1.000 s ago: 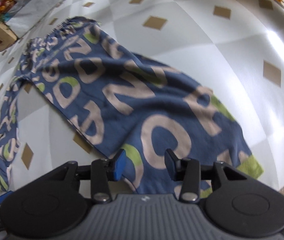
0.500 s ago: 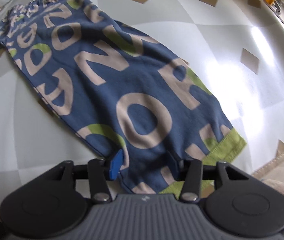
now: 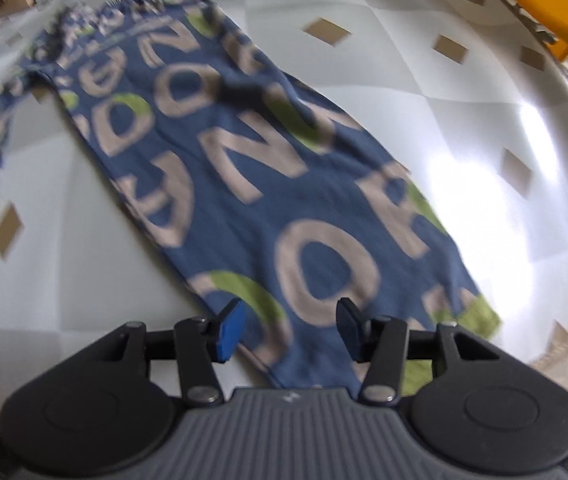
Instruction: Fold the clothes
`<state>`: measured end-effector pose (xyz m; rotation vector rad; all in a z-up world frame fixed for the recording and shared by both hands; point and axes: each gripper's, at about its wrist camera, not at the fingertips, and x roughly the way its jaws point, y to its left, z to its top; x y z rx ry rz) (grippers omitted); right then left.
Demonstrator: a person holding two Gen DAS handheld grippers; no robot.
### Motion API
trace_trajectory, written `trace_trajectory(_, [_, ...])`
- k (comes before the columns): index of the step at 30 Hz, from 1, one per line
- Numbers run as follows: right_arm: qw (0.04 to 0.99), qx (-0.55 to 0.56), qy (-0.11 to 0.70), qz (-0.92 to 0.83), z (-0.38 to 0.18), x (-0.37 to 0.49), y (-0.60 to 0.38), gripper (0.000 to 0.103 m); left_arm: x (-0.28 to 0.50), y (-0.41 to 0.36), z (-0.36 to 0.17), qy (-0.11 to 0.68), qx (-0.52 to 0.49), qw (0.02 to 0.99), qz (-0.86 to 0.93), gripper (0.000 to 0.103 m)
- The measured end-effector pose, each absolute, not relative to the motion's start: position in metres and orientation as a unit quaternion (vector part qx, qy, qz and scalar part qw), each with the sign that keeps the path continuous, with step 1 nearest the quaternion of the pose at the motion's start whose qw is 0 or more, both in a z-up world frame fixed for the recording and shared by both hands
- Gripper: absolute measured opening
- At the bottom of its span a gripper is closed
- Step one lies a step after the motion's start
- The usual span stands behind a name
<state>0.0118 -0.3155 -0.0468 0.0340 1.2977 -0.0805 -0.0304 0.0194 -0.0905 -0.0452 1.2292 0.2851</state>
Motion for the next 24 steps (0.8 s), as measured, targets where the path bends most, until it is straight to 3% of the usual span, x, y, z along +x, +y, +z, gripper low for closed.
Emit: trace_trajectory(24, [0.818, 0.188, 0.54, -0.067, -0.047, 0.106, -0.379, 0.055, 0.029, -0.058, -0.063, 0.552, 0.034, 0.833, 0.01, 0.103])
